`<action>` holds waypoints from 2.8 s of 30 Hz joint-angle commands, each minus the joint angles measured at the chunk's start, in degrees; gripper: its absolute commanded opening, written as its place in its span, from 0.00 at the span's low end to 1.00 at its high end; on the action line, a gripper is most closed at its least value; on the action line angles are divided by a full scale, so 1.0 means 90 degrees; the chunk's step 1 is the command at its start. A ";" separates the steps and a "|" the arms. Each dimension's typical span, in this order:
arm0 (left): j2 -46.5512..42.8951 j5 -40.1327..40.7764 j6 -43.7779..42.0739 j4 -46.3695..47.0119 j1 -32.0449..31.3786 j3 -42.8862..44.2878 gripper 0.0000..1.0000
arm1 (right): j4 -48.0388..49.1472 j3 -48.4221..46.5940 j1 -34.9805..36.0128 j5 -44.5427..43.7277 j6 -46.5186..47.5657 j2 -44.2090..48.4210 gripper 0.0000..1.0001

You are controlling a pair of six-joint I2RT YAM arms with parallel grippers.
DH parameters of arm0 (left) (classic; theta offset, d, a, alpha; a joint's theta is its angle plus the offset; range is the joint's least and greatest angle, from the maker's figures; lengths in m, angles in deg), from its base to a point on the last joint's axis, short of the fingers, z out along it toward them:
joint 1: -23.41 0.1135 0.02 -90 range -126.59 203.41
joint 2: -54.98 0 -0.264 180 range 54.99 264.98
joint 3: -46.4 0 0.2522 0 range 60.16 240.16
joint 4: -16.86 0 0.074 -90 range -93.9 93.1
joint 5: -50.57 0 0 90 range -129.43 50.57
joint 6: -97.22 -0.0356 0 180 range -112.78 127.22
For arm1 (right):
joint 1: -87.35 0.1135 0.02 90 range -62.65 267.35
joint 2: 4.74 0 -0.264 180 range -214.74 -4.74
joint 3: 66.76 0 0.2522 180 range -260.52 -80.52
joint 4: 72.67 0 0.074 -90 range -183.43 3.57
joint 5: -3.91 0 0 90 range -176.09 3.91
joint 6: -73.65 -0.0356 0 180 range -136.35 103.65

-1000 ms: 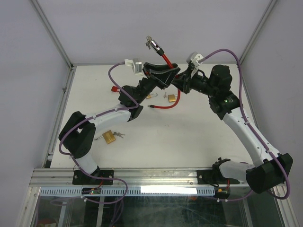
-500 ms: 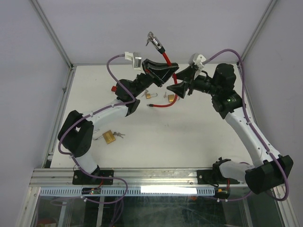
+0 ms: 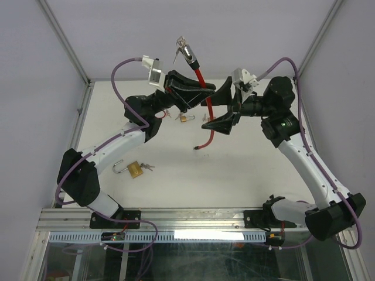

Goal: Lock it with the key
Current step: Adjust the lock, then lock the lock.

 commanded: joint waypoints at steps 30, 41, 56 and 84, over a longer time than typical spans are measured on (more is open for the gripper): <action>0.0120 0.0293 0.0134 0.1200 -0.0298 -0.0021 0.40 | 0.2187 0.0679 0.0277 -0.0422 -0.0691 -0.0062 0.00; 0.0129 0.0375 0.0074 0.1082 -0.0297 0.0138 0.08 | 0.2230 0.0859 0.0269 -0.0142 -0.1531 -0.0064 0.00; -0.0444 0.0723 -0.0691 -0.1160 0.0157 0.0258 0.00 | -0.3174 -0.0316 -0.0301 -0.0853 0.4252 0.0739 0.99; -0.0313 0.1772 -0.0604 -0.3134 0.0287 0.1134 0.00 | 0.2728 0.3559 0.5360 -1.0575 1.2161 -0.2481 0.99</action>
